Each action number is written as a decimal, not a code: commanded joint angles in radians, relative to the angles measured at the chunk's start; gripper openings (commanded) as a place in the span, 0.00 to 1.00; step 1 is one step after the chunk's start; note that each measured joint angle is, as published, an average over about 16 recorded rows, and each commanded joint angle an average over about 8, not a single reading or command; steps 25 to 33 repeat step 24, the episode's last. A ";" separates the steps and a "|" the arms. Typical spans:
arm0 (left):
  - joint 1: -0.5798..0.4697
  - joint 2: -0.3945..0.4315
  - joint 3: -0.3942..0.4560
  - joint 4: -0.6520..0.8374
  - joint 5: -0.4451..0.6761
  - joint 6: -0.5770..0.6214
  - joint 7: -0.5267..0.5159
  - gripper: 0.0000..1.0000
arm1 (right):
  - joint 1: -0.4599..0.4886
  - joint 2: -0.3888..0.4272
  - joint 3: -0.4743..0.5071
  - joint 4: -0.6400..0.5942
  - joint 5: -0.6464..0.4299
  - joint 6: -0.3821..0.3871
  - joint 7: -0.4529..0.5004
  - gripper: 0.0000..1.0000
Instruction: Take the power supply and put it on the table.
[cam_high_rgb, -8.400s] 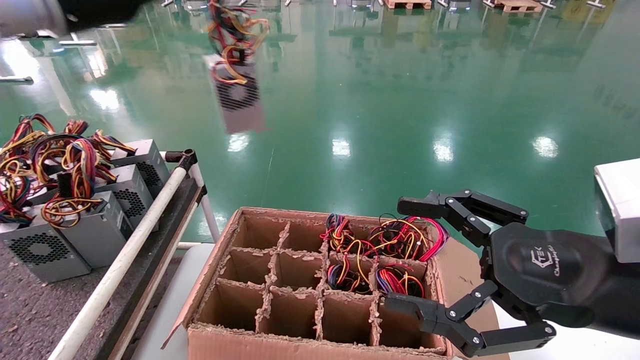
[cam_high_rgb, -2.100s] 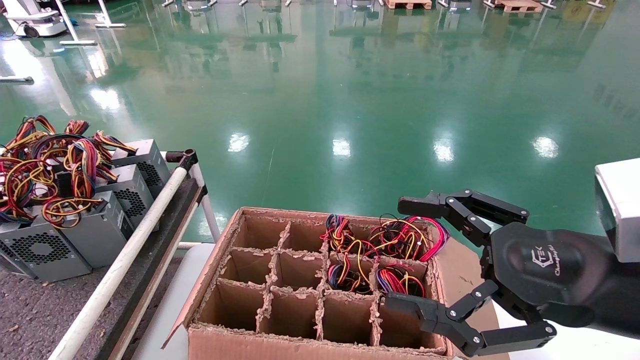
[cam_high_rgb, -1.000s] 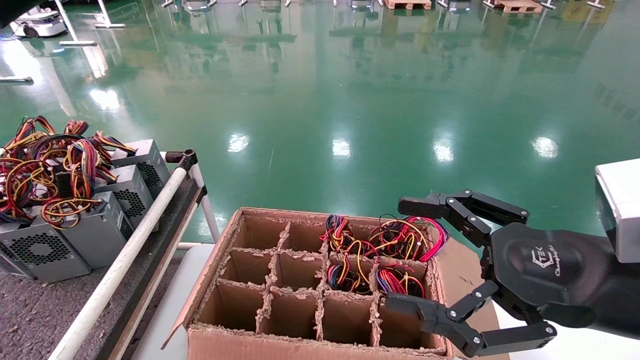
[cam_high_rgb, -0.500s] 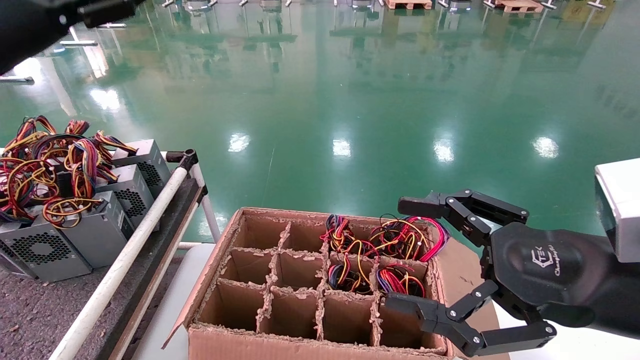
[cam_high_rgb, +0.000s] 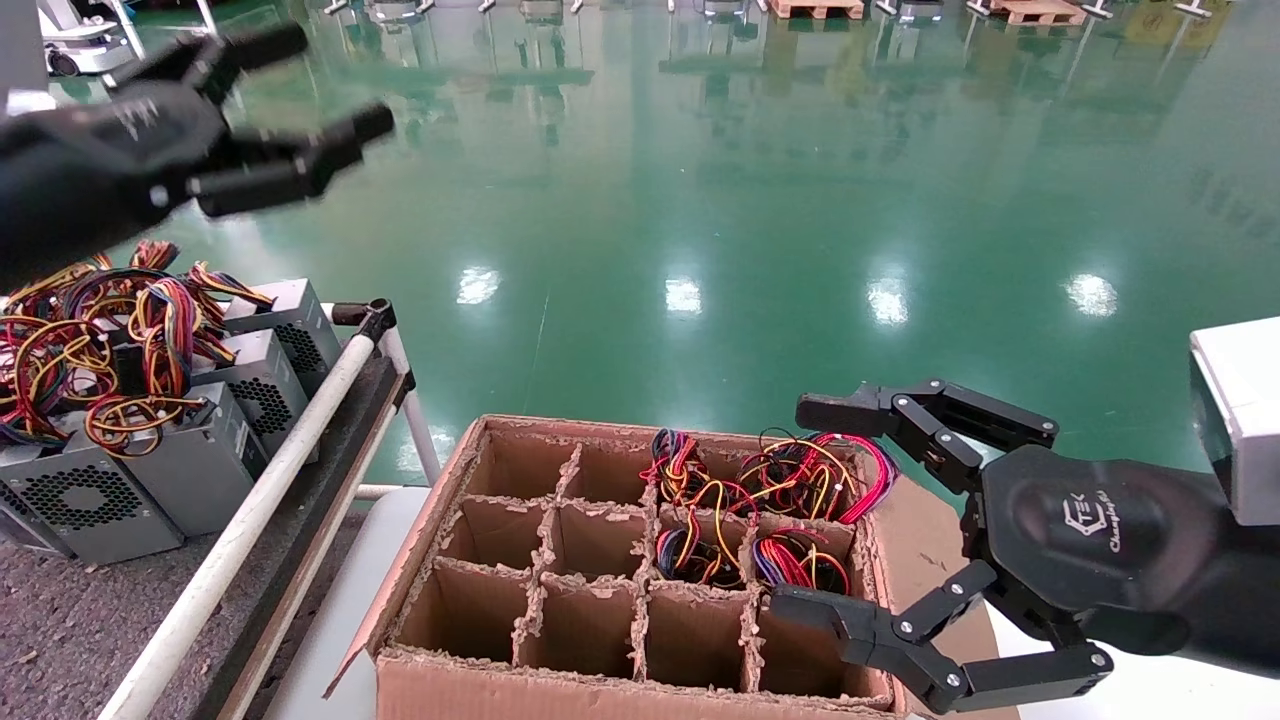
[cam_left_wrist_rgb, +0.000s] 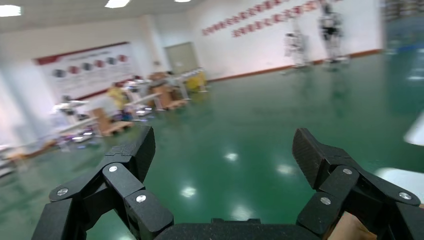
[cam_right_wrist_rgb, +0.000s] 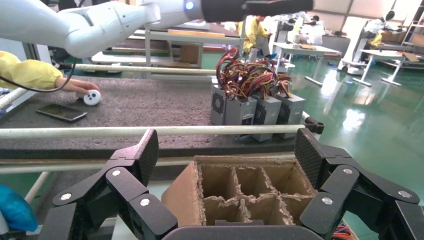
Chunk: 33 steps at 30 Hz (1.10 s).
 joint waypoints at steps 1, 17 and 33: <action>0.030 -0.017 0.000 -0.041 -0.013 0.032 -0.022 1.00 | 0.000 0.000 0.000 0.000 0.000 0.000 0.000 1.00; 0.272 -0.156 0.001 -0.365 -0.113 0.290 -0.197 1.00 | 0.000 0.000 0.000 0.000 0.000 0.000 0.000 1.00; 0.330 -0.189 0.001 -0.443 -0.137 0.353 -0.236 1.00 | 0.000 0.000 0.000 0.000 0.000 0.000 0.000 1.00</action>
